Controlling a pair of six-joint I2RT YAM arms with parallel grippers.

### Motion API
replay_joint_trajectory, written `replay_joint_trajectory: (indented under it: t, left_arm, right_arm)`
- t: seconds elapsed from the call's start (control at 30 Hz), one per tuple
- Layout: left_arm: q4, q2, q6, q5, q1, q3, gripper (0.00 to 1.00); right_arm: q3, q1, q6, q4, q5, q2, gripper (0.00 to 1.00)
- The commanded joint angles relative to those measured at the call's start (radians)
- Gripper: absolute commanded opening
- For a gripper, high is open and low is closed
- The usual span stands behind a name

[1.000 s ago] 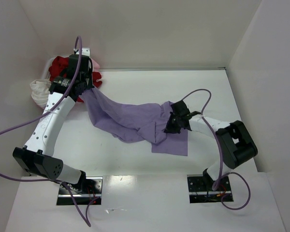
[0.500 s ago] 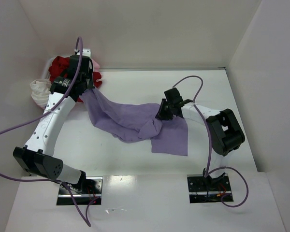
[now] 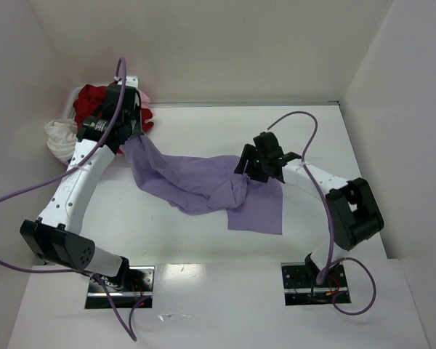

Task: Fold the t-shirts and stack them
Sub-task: Flatten out the tshirt

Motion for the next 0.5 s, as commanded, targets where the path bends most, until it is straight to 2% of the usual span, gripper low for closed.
replay_joint_trajectory:
  t: [0.0,0.1,0.17,0.27,0.47]
  left_arm:
    - [0.040,-0.024,0.024,0.008,0.002,0.000,0.00]
    - [0.049,-0.024,0.024,0.008,0.002,-0.009,0.00]
    - [0.049,-0.024,0.024,0.017,0.002,-0.009,0.00]
    - [0.049,-0.024,0.024,0.017,0.002,-0.018,0.00]
    - [0.049,-0.033,0.024,0.017,0.002,-0.027,0.00]
  right_arm:
    - [-0.050,-0.007,0.033,-0.023,0.063,-0.099,0.73]
    - [-0.087,-0.007,0.052,-0.023,0.063,-0.119,0.73]
    - [-0.110,-0.007,0.053,-0.023,0.038,-0.119,0.68]
    - [-0.148,-0.007,0.063,0.009,0.014,-0.119,0.64]
    - [-0.188,-0.007,0.063,0.072,-0.018,-0.084,0.63]
